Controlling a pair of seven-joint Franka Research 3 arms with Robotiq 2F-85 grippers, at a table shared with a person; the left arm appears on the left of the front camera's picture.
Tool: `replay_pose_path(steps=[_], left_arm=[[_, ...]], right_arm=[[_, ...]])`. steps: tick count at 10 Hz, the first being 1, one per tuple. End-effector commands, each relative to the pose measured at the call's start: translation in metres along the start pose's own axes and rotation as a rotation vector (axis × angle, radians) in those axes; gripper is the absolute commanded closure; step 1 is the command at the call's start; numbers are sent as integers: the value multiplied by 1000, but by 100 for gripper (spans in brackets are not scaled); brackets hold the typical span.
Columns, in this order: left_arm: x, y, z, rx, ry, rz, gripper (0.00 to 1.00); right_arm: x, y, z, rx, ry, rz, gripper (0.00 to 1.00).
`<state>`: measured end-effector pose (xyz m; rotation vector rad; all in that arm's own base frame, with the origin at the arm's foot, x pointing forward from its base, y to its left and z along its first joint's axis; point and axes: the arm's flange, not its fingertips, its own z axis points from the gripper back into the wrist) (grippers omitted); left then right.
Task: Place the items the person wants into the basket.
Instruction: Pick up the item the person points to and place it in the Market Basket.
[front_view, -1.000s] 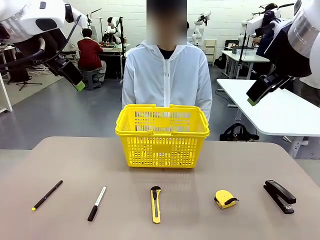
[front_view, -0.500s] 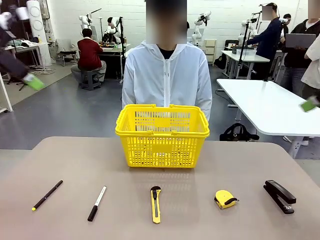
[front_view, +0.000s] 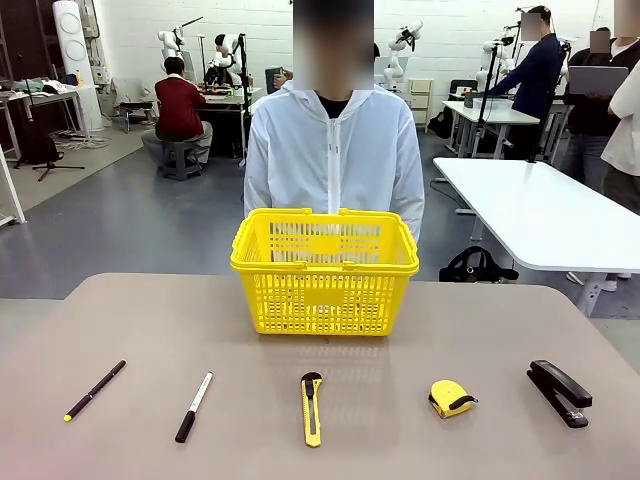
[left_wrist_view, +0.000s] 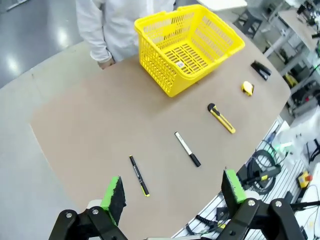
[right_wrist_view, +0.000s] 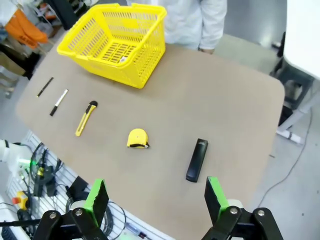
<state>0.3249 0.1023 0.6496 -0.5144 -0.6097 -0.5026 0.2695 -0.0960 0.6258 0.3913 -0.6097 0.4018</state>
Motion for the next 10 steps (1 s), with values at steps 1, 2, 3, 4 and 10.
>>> replay_pose_path(steps=[1,2,3,4,10], left_arm=[[-14,2,-1,-5,-51,26,0],[-23,19,11,7,-54,43,0],[-29,23,19,26,-68,46,0],[-14,10,8,10,-25,48,0],[-14,10,8,10,-25,48,0]], right_arm=[[-20,-4,-1,26,-25,1,0],[-23,-6,2,24,-32,-12,0],[-25,-6,5,28,-40,-9,0],[-14,-5,6,-6,-16,-18,0],[-14,-5,6,-6,-16,-18,0]])
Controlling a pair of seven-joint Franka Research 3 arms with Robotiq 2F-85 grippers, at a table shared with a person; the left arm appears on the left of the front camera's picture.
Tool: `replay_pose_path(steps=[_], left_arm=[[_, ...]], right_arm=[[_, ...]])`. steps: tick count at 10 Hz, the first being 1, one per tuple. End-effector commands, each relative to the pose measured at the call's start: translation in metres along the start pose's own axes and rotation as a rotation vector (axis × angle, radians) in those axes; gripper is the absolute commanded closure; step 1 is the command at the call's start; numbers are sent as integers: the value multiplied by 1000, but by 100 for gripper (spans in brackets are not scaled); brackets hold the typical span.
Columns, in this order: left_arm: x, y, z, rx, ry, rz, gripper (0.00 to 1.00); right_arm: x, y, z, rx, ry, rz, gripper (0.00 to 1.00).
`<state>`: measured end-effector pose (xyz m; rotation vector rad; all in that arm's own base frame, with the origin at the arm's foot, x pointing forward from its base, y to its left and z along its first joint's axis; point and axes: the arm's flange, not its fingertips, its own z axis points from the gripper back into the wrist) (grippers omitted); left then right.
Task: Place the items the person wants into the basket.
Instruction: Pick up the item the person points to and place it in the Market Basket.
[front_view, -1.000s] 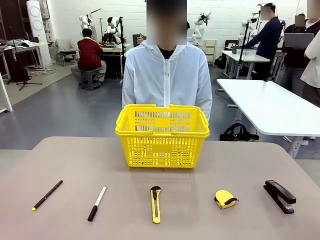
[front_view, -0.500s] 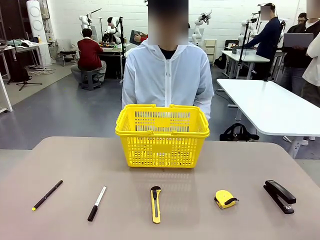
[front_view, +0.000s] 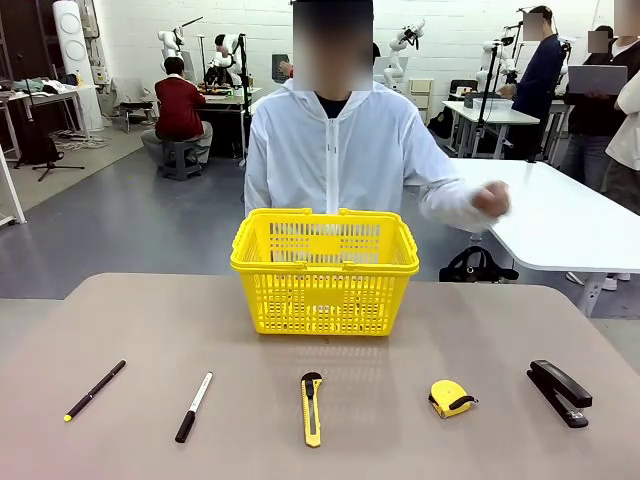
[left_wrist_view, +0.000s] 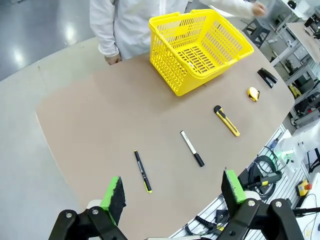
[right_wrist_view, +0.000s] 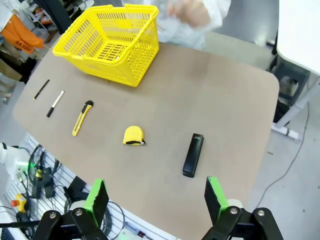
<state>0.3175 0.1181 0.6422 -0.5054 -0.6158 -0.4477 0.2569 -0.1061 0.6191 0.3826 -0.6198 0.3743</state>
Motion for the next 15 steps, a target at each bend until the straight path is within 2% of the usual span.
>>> replay_pose_path(steps=[1,10,11,12,15], left_arm=[[0,0,1,-17,-11,3,0],[0,0,1,-17,-11,3,0],[0,0,1,-17,-11,3,0],[0,0,1,-17,-11,3,0],[0,0,1,-17,-11,3,0]], right_arm=[[2,0,0,12,-4,2,0],[0,0,1,-1,-1,0,0],[16,-3,-30,-40,143,-81,0],[27,-4,-56,-101,238,-126,0],[46,2,-130,-311,419,-270,0]])
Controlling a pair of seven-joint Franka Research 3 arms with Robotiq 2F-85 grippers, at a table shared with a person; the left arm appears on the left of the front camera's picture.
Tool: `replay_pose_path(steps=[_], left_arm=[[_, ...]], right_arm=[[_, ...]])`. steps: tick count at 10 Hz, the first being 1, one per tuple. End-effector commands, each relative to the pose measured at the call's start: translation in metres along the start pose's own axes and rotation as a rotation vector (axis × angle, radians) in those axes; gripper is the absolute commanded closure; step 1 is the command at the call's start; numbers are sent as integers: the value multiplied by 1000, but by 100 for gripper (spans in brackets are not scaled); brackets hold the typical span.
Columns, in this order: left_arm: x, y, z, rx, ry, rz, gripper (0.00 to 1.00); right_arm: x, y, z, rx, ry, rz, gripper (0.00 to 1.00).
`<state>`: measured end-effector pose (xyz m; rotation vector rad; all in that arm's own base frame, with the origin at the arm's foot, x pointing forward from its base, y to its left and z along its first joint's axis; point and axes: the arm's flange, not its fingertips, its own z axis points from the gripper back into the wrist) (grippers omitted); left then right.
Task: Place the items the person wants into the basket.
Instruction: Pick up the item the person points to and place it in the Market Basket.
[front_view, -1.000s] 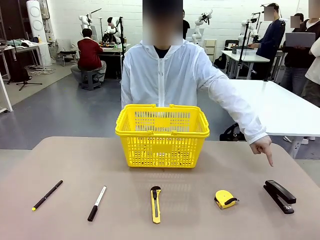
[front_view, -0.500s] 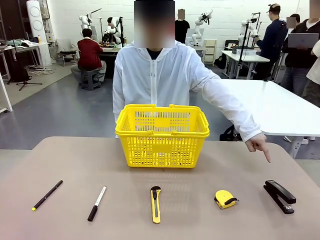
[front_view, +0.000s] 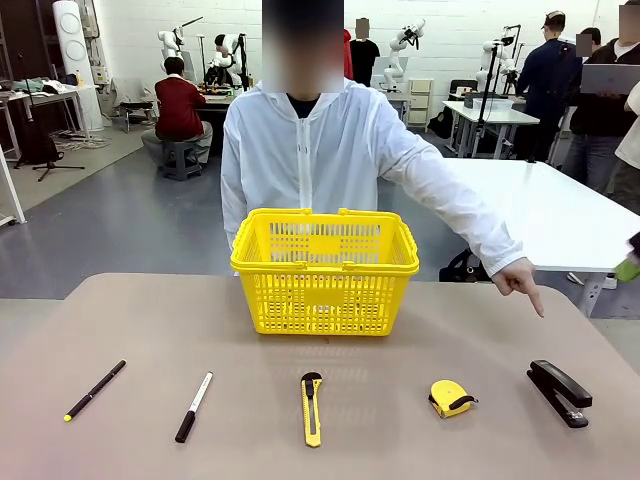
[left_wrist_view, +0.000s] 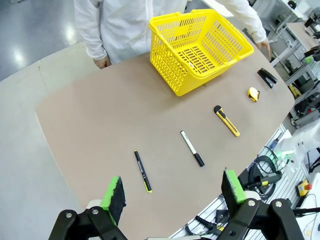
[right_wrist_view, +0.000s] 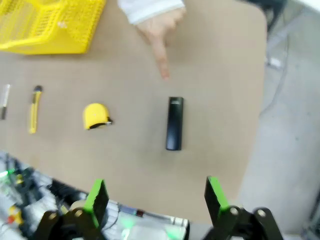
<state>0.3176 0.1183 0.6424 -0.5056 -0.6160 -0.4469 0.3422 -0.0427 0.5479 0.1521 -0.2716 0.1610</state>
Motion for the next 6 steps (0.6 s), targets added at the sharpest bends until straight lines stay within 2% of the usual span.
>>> replay_pose_path(steps=[1,3,6], left_arm=[[0,0,1,-17,-11,2,0],[0,0,1,-17,-11,2,0],[0,0,1,-17,-11,2,0]], right_arm=[[23,9,-31,-124,126,-93,0],[44,7,-84,-160,159,-82,0],[53,1,-143,-150,194,-23,0]])
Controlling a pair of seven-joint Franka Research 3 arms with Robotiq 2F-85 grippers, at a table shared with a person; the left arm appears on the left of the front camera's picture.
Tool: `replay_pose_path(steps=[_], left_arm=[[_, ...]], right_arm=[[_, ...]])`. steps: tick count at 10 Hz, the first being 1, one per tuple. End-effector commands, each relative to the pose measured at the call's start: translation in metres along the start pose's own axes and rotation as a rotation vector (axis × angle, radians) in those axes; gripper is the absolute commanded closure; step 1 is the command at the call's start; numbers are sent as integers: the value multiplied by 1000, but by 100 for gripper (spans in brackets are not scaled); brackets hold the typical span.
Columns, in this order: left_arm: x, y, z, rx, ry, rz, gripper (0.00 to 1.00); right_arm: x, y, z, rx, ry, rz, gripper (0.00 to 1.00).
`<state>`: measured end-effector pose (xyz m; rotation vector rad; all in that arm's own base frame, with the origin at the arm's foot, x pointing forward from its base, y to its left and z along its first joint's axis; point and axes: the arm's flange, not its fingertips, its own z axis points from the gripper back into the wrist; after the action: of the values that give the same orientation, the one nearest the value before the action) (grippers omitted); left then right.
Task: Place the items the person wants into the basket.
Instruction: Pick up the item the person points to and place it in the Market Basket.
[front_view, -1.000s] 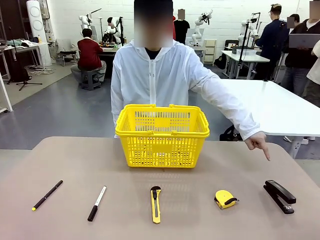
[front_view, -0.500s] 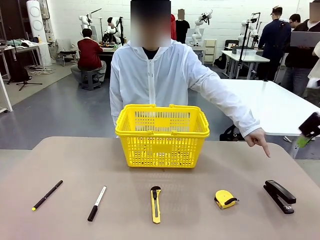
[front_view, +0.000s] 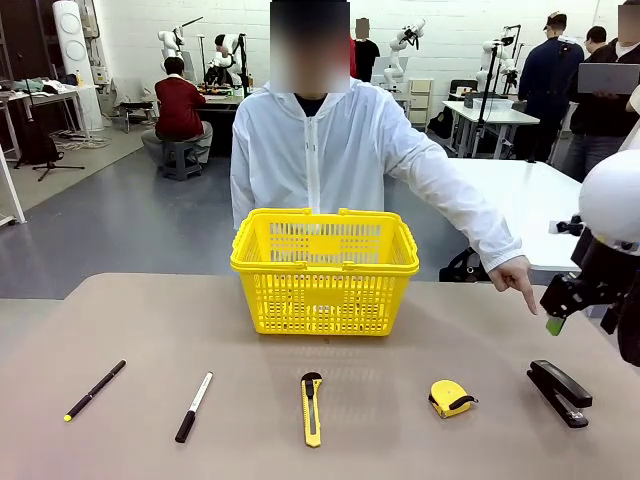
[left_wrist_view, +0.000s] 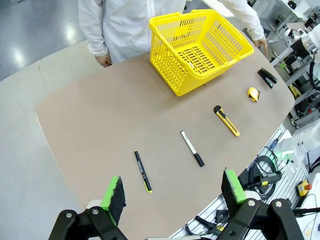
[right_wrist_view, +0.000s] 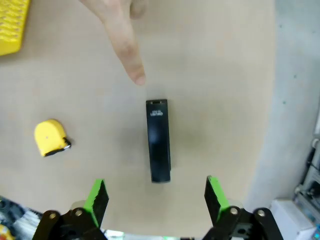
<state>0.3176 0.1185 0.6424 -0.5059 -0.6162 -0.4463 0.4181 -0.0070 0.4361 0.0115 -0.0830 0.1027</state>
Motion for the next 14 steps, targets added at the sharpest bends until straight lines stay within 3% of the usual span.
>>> replay_pose_path(steps=[1,5,14], left_arm=[[0,0,1,-17,-10,1,0],[0,0,1,-17,-10,1,0],[0,0,1,-17,-10,1,0]], right_arm=[[11,-6,-24,-4,31,39,0],[22,-11,-64,30,113,50,0],[24,-24,-96,60,270,54,0]])
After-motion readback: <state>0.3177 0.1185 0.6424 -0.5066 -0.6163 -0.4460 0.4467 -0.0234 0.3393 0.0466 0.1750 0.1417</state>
